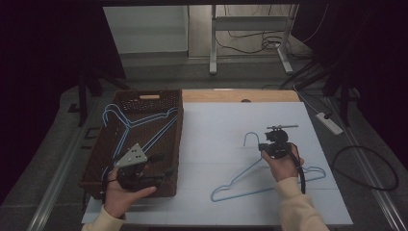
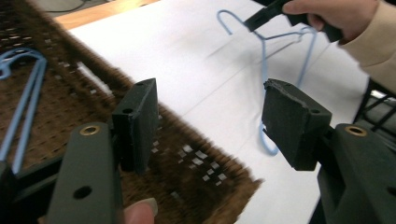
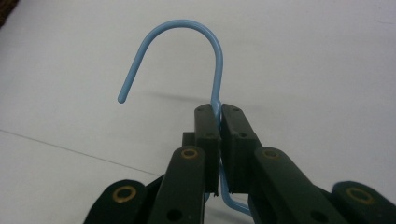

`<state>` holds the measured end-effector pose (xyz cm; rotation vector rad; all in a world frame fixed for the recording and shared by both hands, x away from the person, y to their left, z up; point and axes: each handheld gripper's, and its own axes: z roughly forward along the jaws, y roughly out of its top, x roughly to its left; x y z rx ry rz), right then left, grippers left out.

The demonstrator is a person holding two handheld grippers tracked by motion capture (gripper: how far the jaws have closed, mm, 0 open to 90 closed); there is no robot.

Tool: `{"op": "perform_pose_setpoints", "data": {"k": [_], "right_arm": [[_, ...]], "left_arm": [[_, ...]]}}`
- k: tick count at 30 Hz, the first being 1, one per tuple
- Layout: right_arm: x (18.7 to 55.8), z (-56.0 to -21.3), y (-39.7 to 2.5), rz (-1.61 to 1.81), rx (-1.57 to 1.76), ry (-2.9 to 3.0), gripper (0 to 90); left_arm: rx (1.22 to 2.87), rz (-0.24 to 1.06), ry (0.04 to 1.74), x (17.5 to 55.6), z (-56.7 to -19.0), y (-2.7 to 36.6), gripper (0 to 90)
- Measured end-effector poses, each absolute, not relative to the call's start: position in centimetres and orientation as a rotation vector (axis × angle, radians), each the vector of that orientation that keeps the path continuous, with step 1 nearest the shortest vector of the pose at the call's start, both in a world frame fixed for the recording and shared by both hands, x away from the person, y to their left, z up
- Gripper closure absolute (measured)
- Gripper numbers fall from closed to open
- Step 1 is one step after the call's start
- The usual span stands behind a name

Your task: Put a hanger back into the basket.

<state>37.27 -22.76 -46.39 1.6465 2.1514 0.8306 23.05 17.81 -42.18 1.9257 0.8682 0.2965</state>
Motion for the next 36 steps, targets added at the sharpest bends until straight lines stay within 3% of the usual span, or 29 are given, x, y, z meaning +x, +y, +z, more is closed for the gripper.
{"op": "perform_pose_setpoints", "data": {"k": [16, 36], "right_arm": [[36.4, -46.1, -22.5, 0.905, 1.579, 2.161, 86.0], [35.8, -46.0, -22.4, 0.931, 1.552, 2.157, 86.0]], "left_arm": [[2.02, 0.203, 0.819, 24.6, -42.2, 10.6, 37.1], [2.155, 0.063, 0.802, 27.7, -45.3, 2.3, 34.5]]}}
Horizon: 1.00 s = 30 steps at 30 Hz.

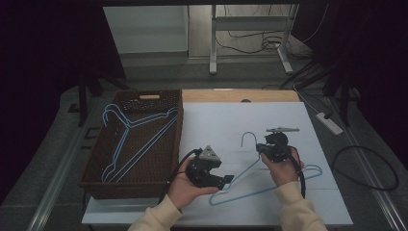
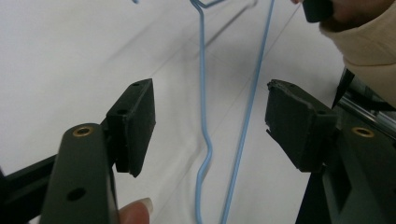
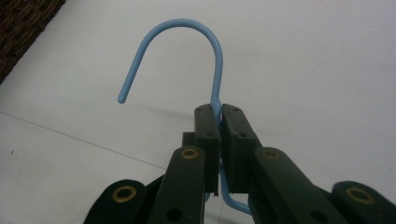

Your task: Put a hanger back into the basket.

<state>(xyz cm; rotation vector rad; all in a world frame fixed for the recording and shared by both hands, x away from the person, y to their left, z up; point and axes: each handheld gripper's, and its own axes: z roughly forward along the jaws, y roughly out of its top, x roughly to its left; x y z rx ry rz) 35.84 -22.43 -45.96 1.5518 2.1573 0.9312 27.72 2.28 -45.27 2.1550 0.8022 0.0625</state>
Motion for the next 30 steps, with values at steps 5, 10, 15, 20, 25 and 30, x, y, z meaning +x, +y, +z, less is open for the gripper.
{"op": "perform_pose_setpoints", "data": {"k": [5, 10, 15, 20, 25, 30], "right_arm": [[35.7, -45.8, -22.4, 0.941, 1.542, 2.155, 86.0], [35.6, -45.8, -22.4, 0.945, 1.535, 2.157, 85.9], [35.4, -45.7, -22.4, 0.958, 1.531, 2.15, 85.9], [35.3, -45.6, -22.5, 0.968, 1.525, 2.15, 86.0], [35.1, -45.5, -22.6, 0.976, 1.521, 2.149, 85.9], [35.0, -45.3, -22.7, 1.0, 1.517, 2.148, 85.8]], "left_arm": [[2.2, 0.039, 0.816, 28.8, -46.9, 0.1, 34.8], [2.244, 0.036, 0.832, 30.1, -48.6, -1.5, 35.8], [2.262, 0.012, 0.843, 31.0, -50.2, -2.2, 38.0], [2.267, -0.019, 0.829, 31.3, -50.9, -2.5, 46.0], [2.26, -0.05, 0.818, 31.3, -51.1, -2.6, 72.1], [2.247, -0.081, 0.804, 31.2, -50.9, -2.6, 86.5]]}}
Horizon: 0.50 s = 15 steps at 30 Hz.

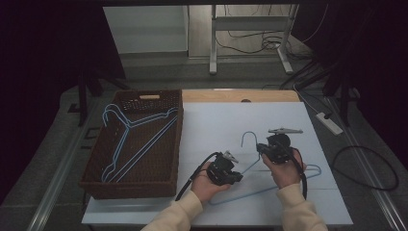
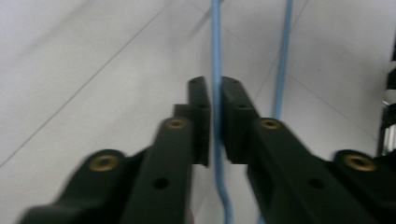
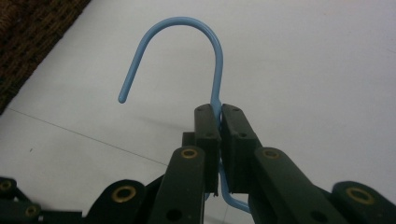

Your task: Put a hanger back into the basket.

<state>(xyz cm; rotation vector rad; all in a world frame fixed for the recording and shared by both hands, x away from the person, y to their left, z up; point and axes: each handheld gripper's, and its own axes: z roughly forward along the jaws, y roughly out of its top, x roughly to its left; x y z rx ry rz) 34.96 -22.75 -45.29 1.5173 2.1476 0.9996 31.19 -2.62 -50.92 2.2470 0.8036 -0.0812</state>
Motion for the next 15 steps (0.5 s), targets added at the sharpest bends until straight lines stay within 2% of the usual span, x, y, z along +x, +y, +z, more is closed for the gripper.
{"op": "perform_pose_setpoints", "data": {"k": [4, 6, 7, 8, 10, 13, 15], "right_arm": [[34.5, -44.9, -23.5, 1.082, 1.507, 2.148, 84.1], [34.0, -44.6, -23.9, 1.13, 1.477, 2.163, 73.9], [34.0, -44.6, -23.9, 1.13, 1.477, 2.163, 73.9], [33.7, -44.5, -24.2, 1.163, 1.46, 2.166, 69.2], [32.4, -44.1, -25.5, 1.291, 1.38, 2.157, 53.5], [31.1, -43.7, -26.6, 1.35, 1.308, 2.125, 45.4], [30.6, -43.6, -27.0, 1.37, 1.294, 2.116, 44.1]], "left_arm": [[2.223, -0.068, 0.805, 30.9, -50.5, -2.2, 87.0], [2.187, -0.046, 0.824, 30.7, -49.8, -1.7, 87.1], [2.187, -0.046, 0.824, 30.7, -49.8, -1.7, 87.2], [2.156, -0.057, 0.834, 30.7, -49.5, -1.3, 87.2], [2.106, -0.068, 0.852, 30.6, -48.8, -0.5, 87.2], [2.053, -0.074, 0.867, 30.2, -48.0, 0.4, 87.3], [2.037, -0.071, 0.87, 30.0, -47.5, 0.7, 87.3]]}}
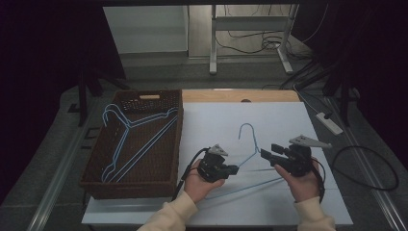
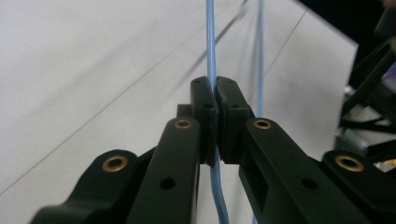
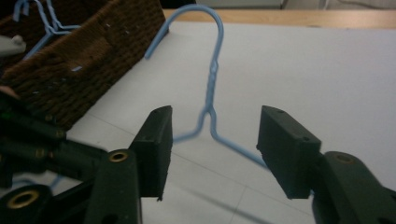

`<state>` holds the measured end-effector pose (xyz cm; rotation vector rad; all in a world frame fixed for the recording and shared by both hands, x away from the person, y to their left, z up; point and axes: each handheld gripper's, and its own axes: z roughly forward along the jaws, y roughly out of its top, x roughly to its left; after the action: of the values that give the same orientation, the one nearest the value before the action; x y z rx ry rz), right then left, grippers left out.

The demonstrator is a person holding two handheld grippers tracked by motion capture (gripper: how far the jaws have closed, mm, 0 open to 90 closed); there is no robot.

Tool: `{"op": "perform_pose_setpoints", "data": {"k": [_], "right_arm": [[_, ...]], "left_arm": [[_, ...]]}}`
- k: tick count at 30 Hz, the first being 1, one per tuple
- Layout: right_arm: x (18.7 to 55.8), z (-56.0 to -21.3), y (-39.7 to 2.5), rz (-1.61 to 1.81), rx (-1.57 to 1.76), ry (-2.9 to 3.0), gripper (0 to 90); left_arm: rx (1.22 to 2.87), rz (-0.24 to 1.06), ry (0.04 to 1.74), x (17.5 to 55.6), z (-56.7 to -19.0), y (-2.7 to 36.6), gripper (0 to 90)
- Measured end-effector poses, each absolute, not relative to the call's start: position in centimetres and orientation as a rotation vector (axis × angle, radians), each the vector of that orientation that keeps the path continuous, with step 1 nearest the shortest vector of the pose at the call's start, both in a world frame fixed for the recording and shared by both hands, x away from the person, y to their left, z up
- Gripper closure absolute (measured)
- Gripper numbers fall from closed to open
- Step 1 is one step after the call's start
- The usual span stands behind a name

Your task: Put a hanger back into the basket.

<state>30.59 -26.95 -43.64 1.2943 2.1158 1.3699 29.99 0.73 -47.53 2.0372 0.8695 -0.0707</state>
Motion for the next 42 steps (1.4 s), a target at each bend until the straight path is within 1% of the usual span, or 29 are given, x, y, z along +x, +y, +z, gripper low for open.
{"op": "perform_pose_setpoints", "data": {"k": [3, 6, 7, 13, 20, 22, 23, 24, 30, 42], "right_arm": [[29.0, -43.6, -28.0, 1.4, 1.239, 2.09, 42.0], [28.4, -43.8, -28.7, 1.42, 1.216, 2.083, 41.4], [28.3, -44.1, -28.9, 1.422, 1.188, 2.09, 39.9], [28.3, -45.0, -29.3, 1.417, 1.121, 2.133, 36.8], [28.6, -46.1, -30.0, 1.38, 1.149, 2.161, 34.0], [28.7, -46.3, -30.2, 1.372, 1.157, 2.16, 32.8], [28.7, -46.4, -30.2, 1.358, 1.16, 2.161, 32.3], [28.7, -46.4, -30.2, 1.352, 1.164, 2.163, 32.2], [28.8, -46.8, -29.9, 1.312, 1.156, 2.193, 31.5], [29.1, -47.6, -29.3, 1.251, 1.143, 2.251, 31.4]], "left_arm": [[2.0, -0.066, 0.869, 29.5, -46.4, 1.7, 87.3], [1.965, -0.061, 0.871, 29.0, -45.0, 2.9, 87.3], [1.965, -0.061, 0.871, 29.0, -45.0, 2.9, 87.3], [1.921, -0.015, 0.894, 28.6, -42.5, 5.4, 87.3], [1.876, 0.04, 0.881, 27.9, -39.8, 8.4, 87.3], [1.872, 0.047, 0.878, 27.8, -39.5, 8.7, 87.3], [1.86, 0.064, 0.877, 27.6, -38.8, 9.9, 87.3], [1.86, 0.064, 0.877, 27.6, -38.8, 9.9, 87.3], [1.807, 0.106, 0.895, 27.1, -37.7, 14.6, 87.3], [1.677, 0.25, 0.984, 25.5, -36.3, 23.7, 87.4]]}}
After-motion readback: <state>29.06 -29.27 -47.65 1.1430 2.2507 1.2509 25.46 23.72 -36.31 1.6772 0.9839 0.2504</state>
